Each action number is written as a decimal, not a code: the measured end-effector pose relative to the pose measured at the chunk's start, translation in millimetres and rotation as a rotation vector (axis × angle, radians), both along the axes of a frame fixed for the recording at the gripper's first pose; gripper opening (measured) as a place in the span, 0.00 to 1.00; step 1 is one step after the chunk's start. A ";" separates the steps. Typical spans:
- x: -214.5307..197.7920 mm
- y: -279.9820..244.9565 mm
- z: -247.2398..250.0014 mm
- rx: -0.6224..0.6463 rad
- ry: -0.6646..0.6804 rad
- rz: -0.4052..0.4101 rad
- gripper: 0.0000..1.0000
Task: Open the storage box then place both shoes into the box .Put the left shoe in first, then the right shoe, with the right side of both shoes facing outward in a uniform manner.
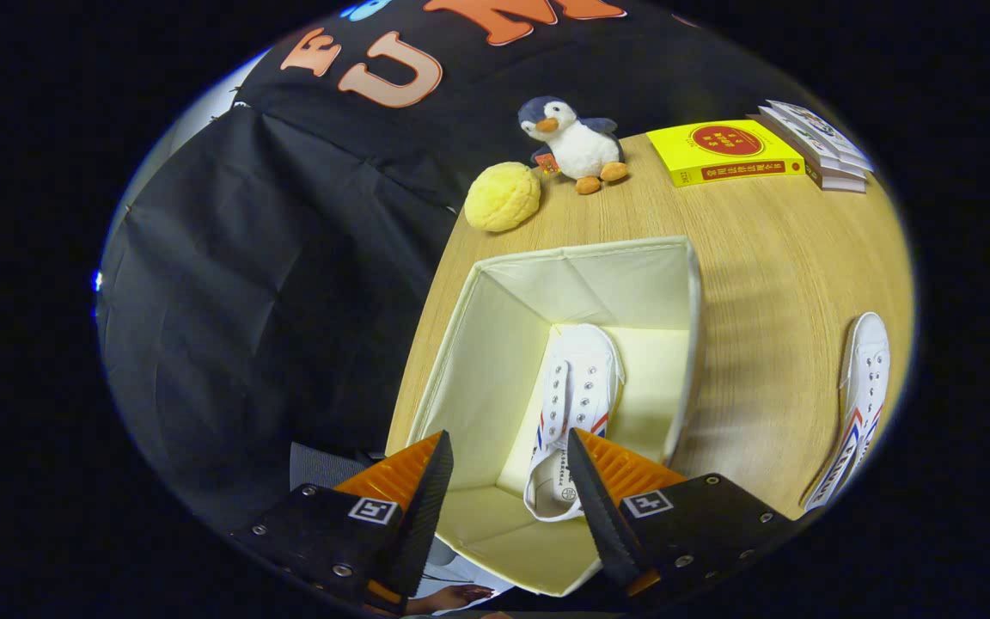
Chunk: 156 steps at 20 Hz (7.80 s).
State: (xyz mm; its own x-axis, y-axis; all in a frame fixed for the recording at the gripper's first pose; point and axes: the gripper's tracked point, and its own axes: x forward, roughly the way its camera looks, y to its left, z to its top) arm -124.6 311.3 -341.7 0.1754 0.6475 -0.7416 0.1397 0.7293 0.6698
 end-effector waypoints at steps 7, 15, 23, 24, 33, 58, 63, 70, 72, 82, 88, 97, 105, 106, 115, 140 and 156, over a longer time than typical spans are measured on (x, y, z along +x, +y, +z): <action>3.4 -101.2 12.9 -0.141 -0.164 -0.055 0.90; -56.3 -217.7 -49.0 -0.404 -0.086 -0.100 0.95; -117.2 -289.0 -92.2 -0.604 -0.009 -0.063 0.92; -121.0 -295.6 -96.8 -0.623 -0.004 -0.060 0.91; -134.7 -311.4 -138.1 -0.674 0.035 0.035 0.81; -125.5 -296.4 -157.3 -0.384 0.111 -0.214 0.07; -90.2 -283.2 -132.2 -0.335 0.040 -0.224 0.06; -35.1 -245.8 -55.5 -0.209 -0.055 -0.258 0.05; -20.9 -231.8 -34.1 -0.195 -0.086 -0.247 0.05; -1.8 -120.2 21.7 -0.132 -0.144 -0.092 0.05; -5.6 -53.1 22.0 -0.105 -0.127 -0.027 0.05; -9.5 -31.4 -14.5 -0.260 -0.052 -0.030 0.05; -13.3 -25.7 -13.7 -0.250 -0.046 -0.037 0.25; -9.6 -26.3 -7.8 -0.234 -0.068 -0.043 0.30; 36.4 -93.0 40.2 -0.305 -0.278 -0.104 0.65; 138.7 -301.7 257.5 -0.585 -1.058 -0.364 0.98; 151.7 -325.7 348.3 -0.583 -1.299 -0.457 0.98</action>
